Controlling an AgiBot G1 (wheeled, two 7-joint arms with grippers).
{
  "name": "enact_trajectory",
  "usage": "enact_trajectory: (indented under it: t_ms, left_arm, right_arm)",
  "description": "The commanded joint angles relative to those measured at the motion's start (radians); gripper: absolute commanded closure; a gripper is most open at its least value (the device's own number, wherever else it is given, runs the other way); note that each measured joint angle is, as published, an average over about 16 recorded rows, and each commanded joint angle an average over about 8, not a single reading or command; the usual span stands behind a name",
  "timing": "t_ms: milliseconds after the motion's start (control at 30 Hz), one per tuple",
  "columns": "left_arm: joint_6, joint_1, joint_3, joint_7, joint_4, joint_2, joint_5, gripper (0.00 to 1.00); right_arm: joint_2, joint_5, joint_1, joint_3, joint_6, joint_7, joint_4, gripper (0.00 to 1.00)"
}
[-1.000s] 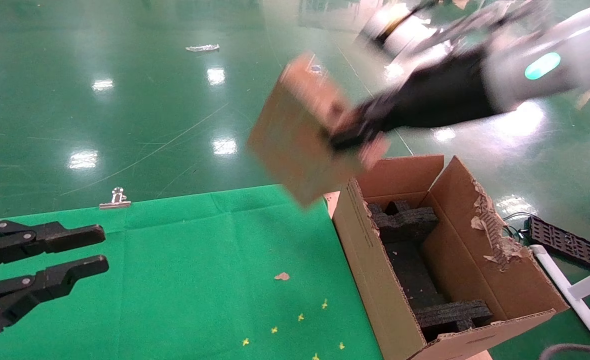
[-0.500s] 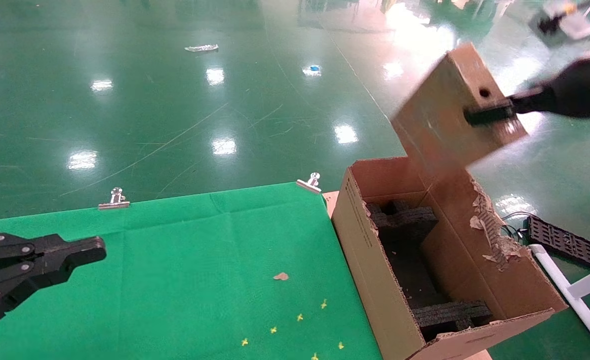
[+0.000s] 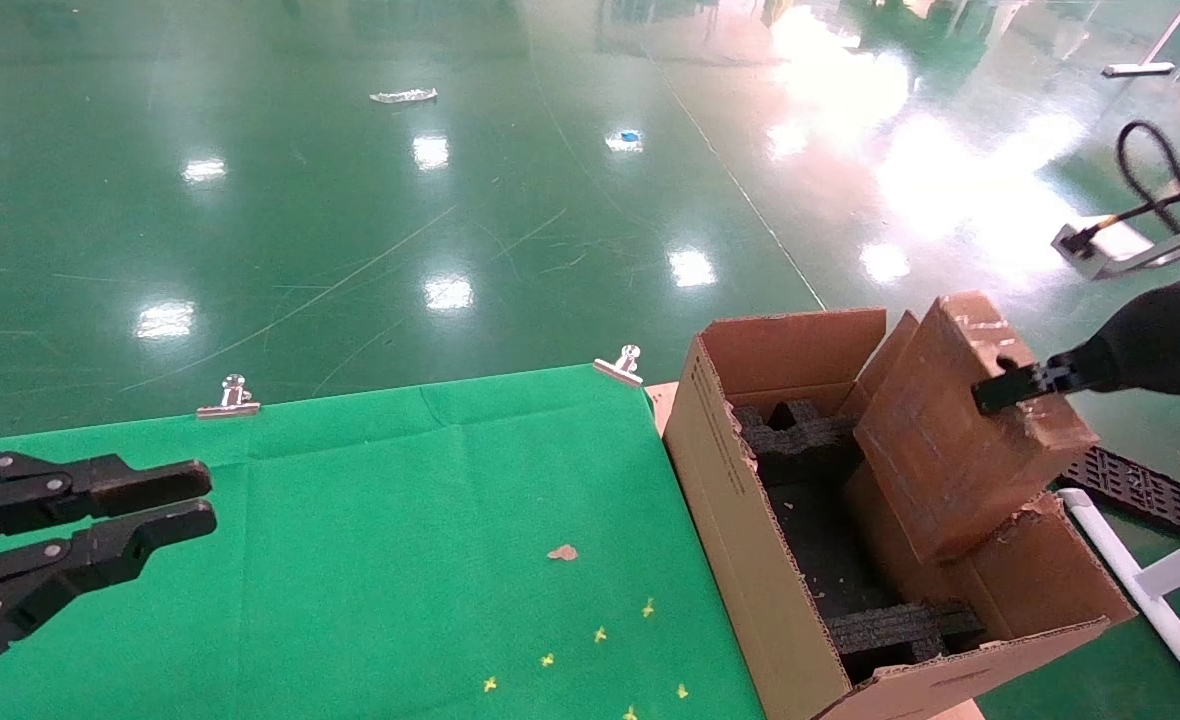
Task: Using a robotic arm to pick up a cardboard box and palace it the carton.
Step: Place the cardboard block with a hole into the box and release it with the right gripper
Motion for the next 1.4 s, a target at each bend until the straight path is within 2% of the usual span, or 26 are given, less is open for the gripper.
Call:
enact_trajectory:
  t_ms: [33, 600, 900, 1233, 1267, 1400]
  left_arm:
    - [0.0, 0.0, 0.0, 0.0, 0.0, 0.0, 0.0, 0.0]
    - [0.0, 0.0, 0.001, 0.0, 0.0, 0.0, -0.001, 0.0]
    - [0.0, 0.0, 0.001, 0.001, 0.0, 0.0, -0.001, 0.0]
    - [-0.001, 0.0, 0.002, 0.001, 0.0, -0.001, -0.001, 0.0]
    - [-0.001, 0.0, 0.002, 0.001, 0.0, -0.001, -0.001, 0.0]
    - [-0.001, 0.0, 0.002, 0.001, 0.0, -0.001, -0.001, 0.0]
  right_arm:
    - [-0.016, -0.002, -0.02, -0.009, -0.001, -0.003, -0.038, 1.0]
    - [-0.13, 0.03, -0.208, -0.024, 0.103, -0.049, -0.231, 1.0]
    - [-0.183, 0.076, -0.361, -0.013, 0.192, -0.095, -0.325, 1.0]
    - [-0.199, 0.176, -0.523, 0.038, 0.297, -0.191, -0.39, 1.0]
    - [-0.2, 0.182, -0.531, 0.042, 0.302, -0.2, -0.395, 0.97]
    - [-0.206, 0.193, -0.544, 0.048, 0.31, -0.229, -0.413, 0.47]
